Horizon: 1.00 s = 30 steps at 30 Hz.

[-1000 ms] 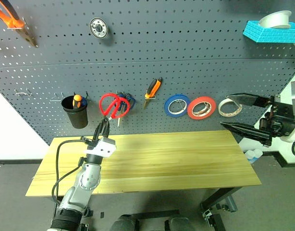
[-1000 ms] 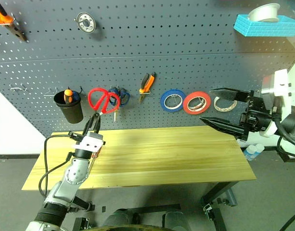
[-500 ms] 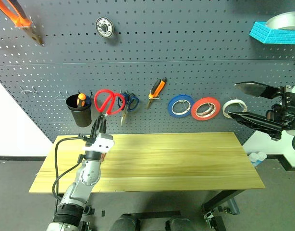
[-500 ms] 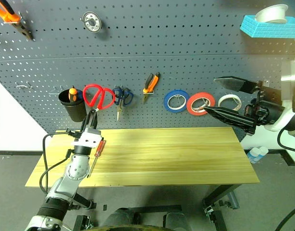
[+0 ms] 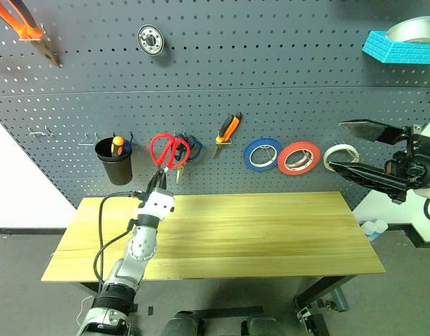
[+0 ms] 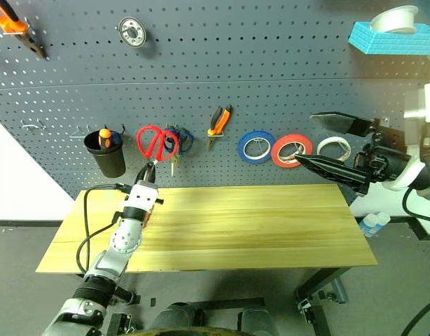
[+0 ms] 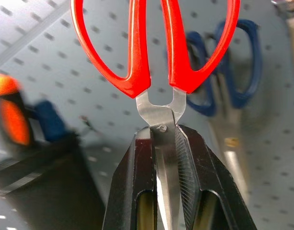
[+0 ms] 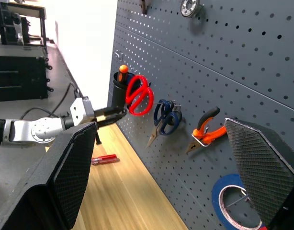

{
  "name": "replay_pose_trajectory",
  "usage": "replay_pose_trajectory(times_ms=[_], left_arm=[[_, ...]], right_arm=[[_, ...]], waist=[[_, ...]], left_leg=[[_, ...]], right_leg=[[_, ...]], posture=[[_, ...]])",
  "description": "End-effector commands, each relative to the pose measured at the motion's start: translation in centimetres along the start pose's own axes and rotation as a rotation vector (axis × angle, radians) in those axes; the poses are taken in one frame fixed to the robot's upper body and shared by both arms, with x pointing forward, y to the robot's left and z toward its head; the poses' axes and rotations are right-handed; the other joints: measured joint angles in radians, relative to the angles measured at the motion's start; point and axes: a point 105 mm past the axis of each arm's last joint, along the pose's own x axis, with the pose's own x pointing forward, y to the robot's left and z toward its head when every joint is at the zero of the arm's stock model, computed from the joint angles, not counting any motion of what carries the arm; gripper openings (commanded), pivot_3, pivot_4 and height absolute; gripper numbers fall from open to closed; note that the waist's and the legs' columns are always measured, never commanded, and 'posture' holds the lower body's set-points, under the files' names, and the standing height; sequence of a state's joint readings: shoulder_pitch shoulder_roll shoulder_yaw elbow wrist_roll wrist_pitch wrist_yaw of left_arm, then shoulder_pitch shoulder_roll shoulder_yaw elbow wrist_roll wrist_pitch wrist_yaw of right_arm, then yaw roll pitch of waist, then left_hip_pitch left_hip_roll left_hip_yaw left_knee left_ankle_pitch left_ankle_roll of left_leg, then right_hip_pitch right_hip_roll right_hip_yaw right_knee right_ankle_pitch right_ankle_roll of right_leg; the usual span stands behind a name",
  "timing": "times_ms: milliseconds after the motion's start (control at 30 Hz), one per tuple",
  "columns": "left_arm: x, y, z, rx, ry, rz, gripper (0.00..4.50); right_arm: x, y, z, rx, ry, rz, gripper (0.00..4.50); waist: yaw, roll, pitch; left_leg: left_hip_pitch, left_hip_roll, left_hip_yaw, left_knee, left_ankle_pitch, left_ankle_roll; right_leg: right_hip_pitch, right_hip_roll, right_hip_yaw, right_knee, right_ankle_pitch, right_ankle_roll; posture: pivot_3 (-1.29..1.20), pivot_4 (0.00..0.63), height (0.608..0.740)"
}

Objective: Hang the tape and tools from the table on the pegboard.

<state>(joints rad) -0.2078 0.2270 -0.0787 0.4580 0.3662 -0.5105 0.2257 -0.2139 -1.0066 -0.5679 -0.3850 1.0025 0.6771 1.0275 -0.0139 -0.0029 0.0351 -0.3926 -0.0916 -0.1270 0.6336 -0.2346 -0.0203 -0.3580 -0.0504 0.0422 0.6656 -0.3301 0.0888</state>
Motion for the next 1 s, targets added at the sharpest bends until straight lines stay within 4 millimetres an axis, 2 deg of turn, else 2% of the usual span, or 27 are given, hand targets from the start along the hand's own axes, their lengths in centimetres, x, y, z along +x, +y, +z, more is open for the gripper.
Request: replay_pose_trajectory(times_ms=[33, 233, 467, 700, 1000], left_arm=[[0.8, -0.7, 1.4, -0.033, -0.059, -0.032, 0.24], [0.8, -1.3, 1.2, -0.044, -0.050, -0.057, 0.24], [1.2, -1.1, 1.3, -0.038, -0.057, -0.048, 0.24], [1.6, -0.8, 0.2, -0.021, -0.016, -0.031, 0.24], [2.4, -1.7, -1.0, -0.009, 0.034, -0.027, 0.24]], right_arm=[[-0.1, 0.1, 1.0, -0.049, -0.014, -0.008, 4.50], [-0.1, 0.2, 0.7, -0.047, -0.001, -0.014, 4.50], [-0.1, 0.2, 0.5, -0.045, 0.005, -0.021, 4.50], [-0.1, 0.4, 0.4, -0.042, 0.007, -0.021, 4.50], [0.0, 0.4, 0.3, -0.040, 0.011, -0.020, 4.50]], waist=[[-0.001, 0.000, 0.000], [-0.001, 0.000, 0.000], [-0.001, 0.000, 0.000], [-0.002, 0.000, 0.000], [-0.003, 0.000, 0.000]], left_leg=[[0.000, 0.000, 0.000, 0.000, 0.000, 0.000], [0.000, 0.000, 0.000, 0.000, 0.000, 0.000], [0.000, 0.000, 0.000, 0.000, 0.000, 0.000], [0.000, 0.000, 0.000, 0.000, 0.000, 0.000], [0.000, 0.000, 0.000, 0.000, 0.000, 0.000]], right_leg=[[0.000, 0.000, 0.000, 0.000, 0.000, 0.000], [0.000, 0.000, 0.000, 0.000, 0.000, 0.000], [0.000, 0.000, 0.000, 0.000, 0.000, 0.000], [0.000, 0.000, 0.000, 0.000, 0.000, 0.000], [0.000, 0.000, 0.000, 0.000, 0.000, 0.000]], posture=[[-0.14, 0.000, 0.717], [-0.15, 0.000, 0.717], [-0.14, 0.000, 0.717], [-0.15, 0.000, 0.717], [-0.15, 0.000, 0.717]])
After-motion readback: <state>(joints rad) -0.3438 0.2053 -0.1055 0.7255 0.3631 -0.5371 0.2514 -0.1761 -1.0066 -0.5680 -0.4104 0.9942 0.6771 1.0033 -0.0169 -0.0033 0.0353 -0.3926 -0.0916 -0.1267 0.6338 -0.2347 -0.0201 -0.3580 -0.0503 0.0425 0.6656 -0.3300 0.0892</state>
